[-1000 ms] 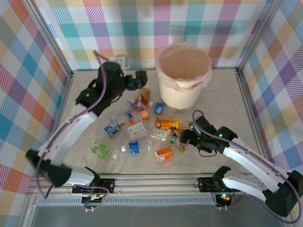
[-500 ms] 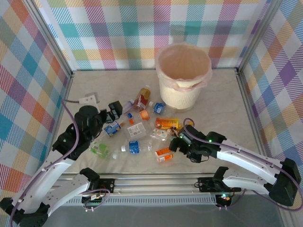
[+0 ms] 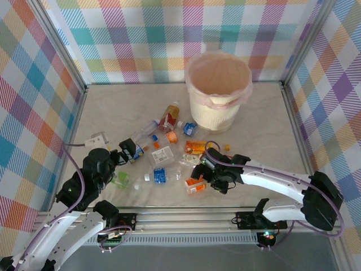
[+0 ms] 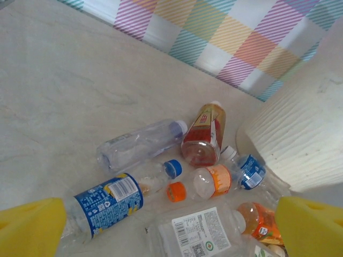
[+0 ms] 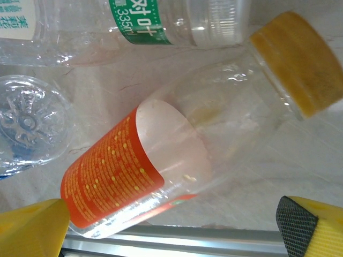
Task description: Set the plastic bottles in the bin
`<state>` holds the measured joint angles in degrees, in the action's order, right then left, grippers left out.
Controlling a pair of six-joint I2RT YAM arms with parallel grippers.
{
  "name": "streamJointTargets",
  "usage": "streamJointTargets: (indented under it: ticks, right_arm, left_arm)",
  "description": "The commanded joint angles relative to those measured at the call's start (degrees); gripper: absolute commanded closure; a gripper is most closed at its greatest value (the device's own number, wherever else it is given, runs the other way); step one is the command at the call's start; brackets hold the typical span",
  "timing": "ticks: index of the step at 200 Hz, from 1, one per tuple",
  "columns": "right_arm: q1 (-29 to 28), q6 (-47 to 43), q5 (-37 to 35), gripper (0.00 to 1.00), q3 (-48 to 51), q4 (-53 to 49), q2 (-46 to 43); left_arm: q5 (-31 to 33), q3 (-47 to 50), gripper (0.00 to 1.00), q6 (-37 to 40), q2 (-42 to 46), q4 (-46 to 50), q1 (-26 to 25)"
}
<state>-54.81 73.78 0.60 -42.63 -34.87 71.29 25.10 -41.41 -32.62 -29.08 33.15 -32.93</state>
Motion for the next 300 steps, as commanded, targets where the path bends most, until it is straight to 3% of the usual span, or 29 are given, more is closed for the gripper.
streamJointTargets:
  ticks: [1, 69, 125, 168, 208, 300]
  right_arm:
    - [-0.4, 1.3, 1.0, 0.00, 0.1, 2.9, 2.4]
    - [-0.4, 1.6, -1.1, 0.00, -0.4, 7.1, 9.0]
    - [-0.1, 2.2, -6.0, 0.02, 0.8, 7.7, 8.7]
    - [0.4, 2.6, -7.1, 0.13, 1.9, 8.7, 9.2]
    - [0.7, 2.8, -7.6, 0.17, 2.7, 8.8, 9.3]
    - [0.9, 2.4, -10.4, 0.47, 3.7, 6.6, 5.8]
  left_arm:
    - [-0.2, 0.8, 0.00, -0.9, -0.3, 0.6, 0.0]
    - [-0.7, 1.6, 0.00, -0.6, 0.3, 1.2, 0.0]
    - [-0.1, 1.8, 0.00, -0.4, 0.5, 1.3, 0.0]
    - [0.3, 1.6, 0.00, -0.3, 0.1, 1.6, 0.0]
    - [0.7, 1.3, 0.00, -0.2, -0.4, 2.0, -0.1]
    - [2.0, 0.9, 0.00, -0.4, -1.5, 2.2, 0.0]
